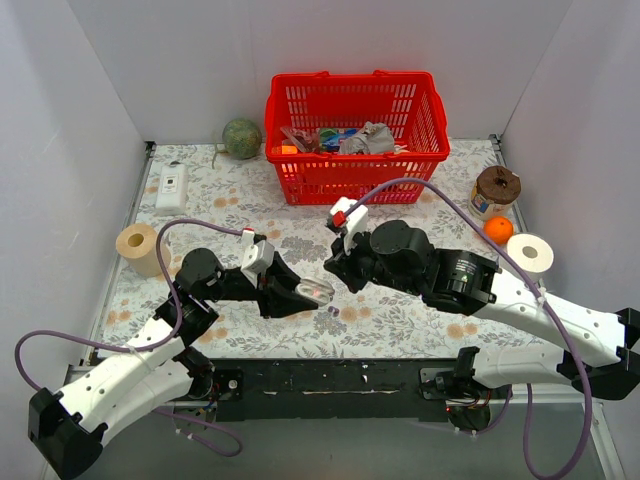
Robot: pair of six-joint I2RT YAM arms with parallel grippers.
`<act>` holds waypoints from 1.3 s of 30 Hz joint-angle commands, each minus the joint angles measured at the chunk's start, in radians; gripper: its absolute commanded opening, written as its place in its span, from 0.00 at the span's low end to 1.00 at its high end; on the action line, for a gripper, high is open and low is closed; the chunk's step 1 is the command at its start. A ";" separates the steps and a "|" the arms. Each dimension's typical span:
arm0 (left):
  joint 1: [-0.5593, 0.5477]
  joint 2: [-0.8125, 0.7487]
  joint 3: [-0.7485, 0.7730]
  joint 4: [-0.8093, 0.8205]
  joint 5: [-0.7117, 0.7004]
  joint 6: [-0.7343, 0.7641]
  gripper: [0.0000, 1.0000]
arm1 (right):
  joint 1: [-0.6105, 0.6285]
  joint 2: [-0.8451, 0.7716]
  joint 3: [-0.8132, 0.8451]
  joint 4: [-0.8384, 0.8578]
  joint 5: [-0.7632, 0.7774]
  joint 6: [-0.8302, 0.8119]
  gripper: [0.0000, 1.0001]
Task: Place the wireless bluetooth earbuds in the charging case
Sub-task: Place the earbud in the charging case, then close the charging case.
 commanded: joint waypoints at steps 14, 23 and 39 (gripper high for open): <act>-0.004 -0.020 0.000 0.050 -0.054 0.003 0.00 | -0.001 -0.007 0.010 0.028 -0.204 0.001 0.01; -0.002 -0.020 -0.011 0.050 -0.072 -0.010 0.00 | -0.001 -0.036 -0.023 0.034 -0.148 0.011 0.01; 0.308 0.401 0.044 -0.217 -0.592 -0.402 0.00 | -0.093 -0.211 -0.407 0.119 0.161 0.251 0.01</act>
